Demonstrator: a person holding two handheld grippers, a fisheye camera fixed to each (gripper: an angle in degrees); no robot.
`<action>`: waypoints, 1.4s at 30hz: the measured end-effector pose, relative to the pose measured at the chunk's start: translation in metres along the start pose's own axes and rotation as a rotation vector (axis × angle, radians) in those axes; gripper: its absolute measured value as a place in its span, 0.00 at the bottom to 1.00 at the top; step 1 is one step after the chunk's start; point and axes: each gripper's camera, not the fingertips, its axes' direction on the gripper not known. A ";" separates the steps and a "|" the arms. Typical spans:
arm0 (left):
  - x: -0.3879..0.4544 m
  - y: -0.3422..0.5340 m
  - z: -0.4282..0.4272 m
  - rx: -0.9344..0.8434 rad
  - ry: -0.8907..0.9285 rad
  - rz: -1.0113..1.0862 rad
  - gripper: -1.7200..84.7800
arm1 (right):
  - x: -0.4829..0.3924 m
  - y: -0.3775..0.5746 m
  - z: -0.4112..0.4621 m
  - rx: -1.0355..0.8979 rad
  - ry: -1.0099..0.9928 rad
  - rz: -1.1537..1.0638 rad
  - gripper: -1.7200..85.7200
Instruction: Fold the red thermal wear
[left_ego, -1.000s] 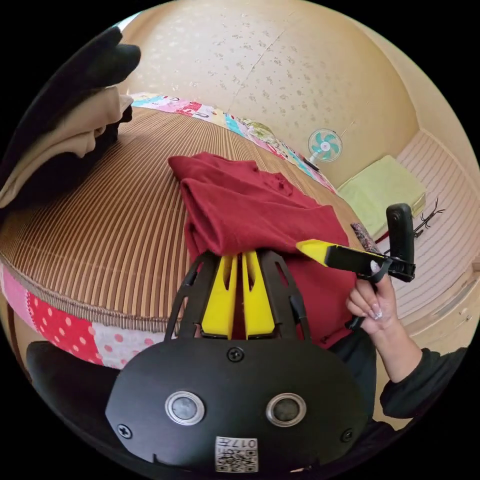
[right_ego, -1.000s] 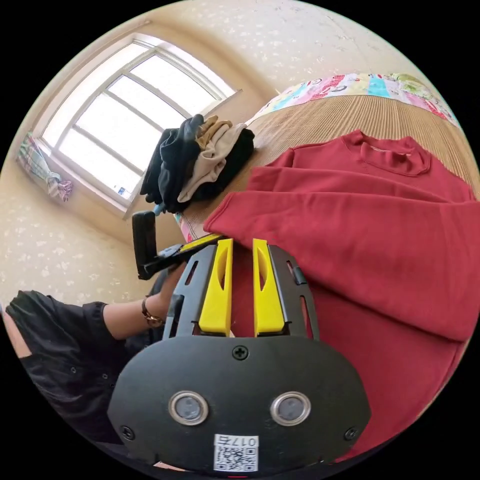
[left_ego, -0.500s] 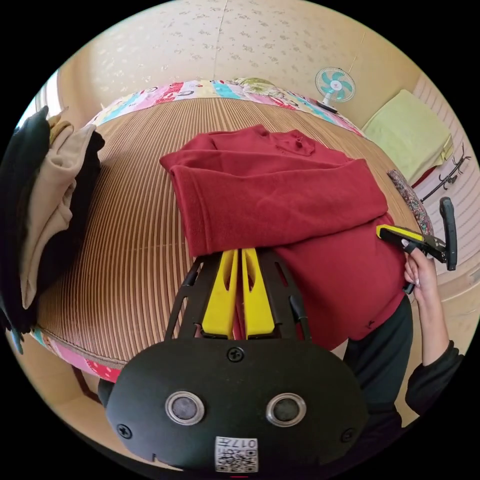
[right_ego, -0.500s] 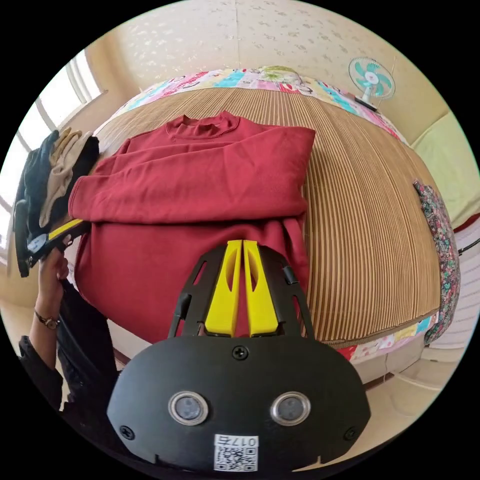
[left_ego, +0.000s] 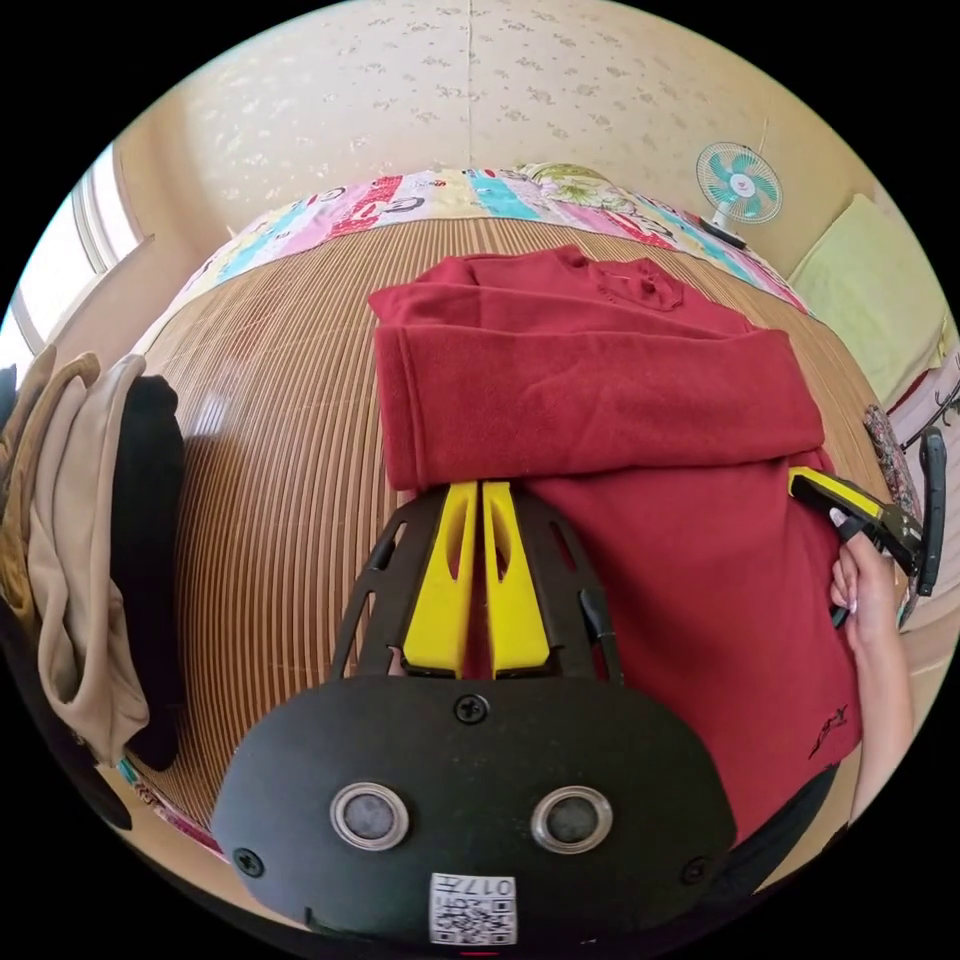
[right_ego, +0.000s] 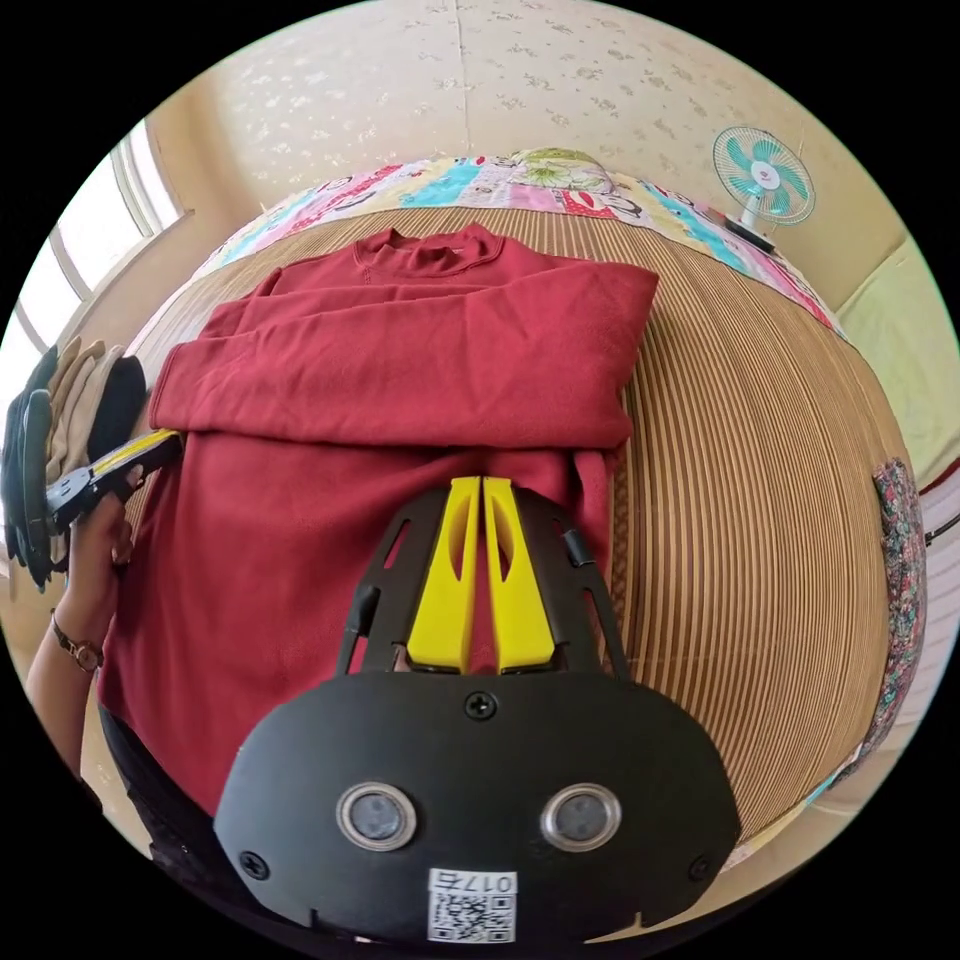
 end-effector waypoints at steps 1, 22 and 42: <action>0.003 -0.001 0.000 0.004 -0.027 0.012 0.01 | -0.001 0.000 0.001 0.002 0.003 0.001 0.03; -0.207 0.285 -0.097 0.099 0.906 -0.312 0.15 | 0.036 0.009 -0.017 0.017 0.027 -0.018 0.03; -0.248 0.350 -0.097 0.160 1.067 -0.485 0.08 | 0.265 0.281 -0.215 0.027 -0.291 0.390 0.12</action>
